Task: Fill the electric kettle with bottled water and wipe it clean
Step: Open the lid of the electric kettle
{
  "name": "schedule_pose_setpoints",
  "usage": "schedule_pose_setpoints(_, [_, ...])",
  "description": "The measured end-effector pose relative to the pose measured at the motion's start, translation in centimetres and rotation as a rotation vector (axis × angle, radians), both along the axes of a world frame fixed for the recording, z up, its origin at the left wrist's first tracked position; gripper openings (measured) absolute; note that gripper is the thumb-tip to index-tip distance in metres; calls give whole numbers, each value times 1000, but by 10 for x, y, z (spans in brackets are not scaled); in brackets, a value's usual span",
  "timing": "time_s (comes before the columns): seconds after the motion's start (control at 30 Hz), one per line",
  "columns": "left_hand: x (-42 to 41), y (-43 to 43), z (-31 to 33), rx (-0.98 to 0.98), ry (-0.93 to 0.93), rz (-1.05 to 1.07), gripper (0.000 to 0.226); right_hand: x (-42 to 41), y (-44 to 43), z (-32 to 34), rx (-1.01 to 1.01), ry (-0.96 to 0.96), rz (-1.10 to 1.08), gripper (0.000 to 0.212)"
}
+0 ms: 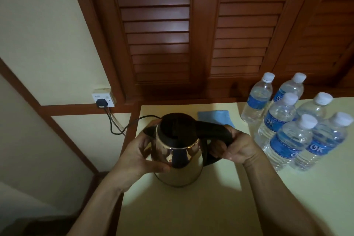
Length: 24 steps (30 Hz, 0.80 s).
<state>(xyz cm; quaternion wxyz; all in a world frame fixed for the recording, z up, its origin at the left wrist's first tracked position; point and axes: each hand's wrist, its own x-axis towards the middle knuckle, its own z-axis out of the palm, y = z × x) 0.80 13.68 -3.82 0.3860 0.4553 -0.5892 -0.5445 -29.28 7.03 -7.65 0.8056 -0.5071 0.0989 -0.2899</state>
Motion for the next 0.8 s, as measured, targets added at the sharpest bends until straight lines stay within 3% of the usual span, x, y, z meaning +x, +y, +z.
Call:
schedule_pose_setpoints(0.23, [-1,9,-15,68,14,21,92,0,8,-15,-9,7,-23,11])
schedule_pose_setpoints(0.8, [0,15,-30,6,49,1,95,0,14,-8,-20,55,-21,11])
